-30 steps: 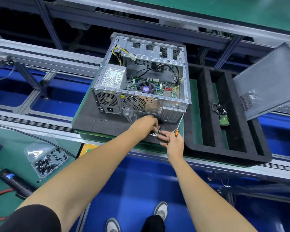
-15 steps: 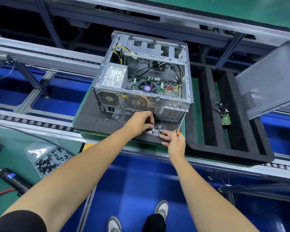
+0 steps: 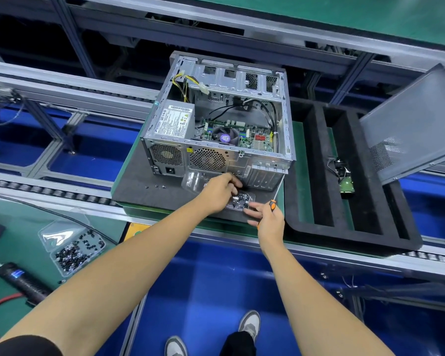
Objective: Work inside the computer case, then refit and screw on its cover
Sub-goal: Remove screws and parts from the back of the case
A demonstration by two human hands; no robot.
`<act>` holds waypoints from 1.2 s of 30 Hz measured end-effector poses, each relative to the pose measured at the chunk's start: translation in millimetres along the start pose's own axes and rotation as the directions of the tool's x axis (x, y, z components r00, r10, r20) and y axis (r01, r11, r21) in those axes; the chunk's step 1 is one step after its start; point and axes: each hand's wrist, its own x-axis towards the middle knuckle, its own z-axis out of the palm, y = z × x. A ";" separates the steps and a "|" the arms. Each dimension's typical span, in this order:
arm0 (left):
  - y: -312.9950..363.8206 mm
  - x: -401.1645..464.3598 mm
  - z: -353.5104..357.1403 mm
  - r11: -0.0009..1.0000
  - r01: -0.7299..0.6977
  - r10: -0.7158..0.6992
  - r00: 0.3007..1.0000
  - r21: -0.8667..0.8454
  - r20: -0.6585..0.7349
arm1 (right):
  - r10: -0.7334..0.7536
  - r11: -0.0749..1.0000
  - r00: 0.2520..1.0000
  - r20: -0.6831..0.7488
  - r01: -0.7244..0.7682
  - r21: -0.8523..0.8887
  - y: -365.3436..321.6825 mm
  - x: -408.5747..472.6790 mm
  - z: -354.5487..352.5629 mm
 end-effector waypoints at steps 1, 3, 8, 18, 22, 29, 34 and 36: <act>2.3 0.1 1.0 1.000 0.010 -0.010 1.000 0.016 0.029 | 0.001 1.000 1.000 -0.002 -0.001 -0.001 -0.3 0.1 0.1; 6.9 0.1 1.4 0.999 0.022 -0.024 0.998 0.039 0.059 | 0.002 1.000 1.000 -0.005 -0.002 -0.003 -0.9 -0.1 0.2; 3.2 8.5 -1.1 0.999 0.032 -0.031 0.999 0.015 -0.015 | 0.004 1.000 1.000 -0.003 -0.004 0.004 -2.5 -0.8 -0.3; -4.0 8.7 14.7 0.903 -0.139 0.122 0.990 0.407 0.069 | 0.006 0.999 1.000 0.017 -0.006 0.046 -2.6 -0.3 -1.3; -3.6 11.6 14.0 0.871 -0.173 0.134 0.984 0.460 0.118 | 0.017 0.999 1.000 0.019 -0.018 0.045 -2.3 1.3 -1.1; 0.3 21.5 12.1 0.772 -0.288 0.180 0.954 0.567 0.240 | 0.022 0.999 1.000 0.013 -0.023 0.047 -3.7 1.7 0.8; -3.0 23.2 5.8 0.768 -0.363 0.218 0.923 0.527 0.319 | 0.025 0.999 1.000 0.013 -0.025 0.035 -2.3 3.0 0.4; -4.0 22.4 3.6 0.800 -0.354 0.220 0.925 0.485 0.311 | 0.017 0.999 1.000 0.010 -0.017 0.028 -1.0 3.2 0.8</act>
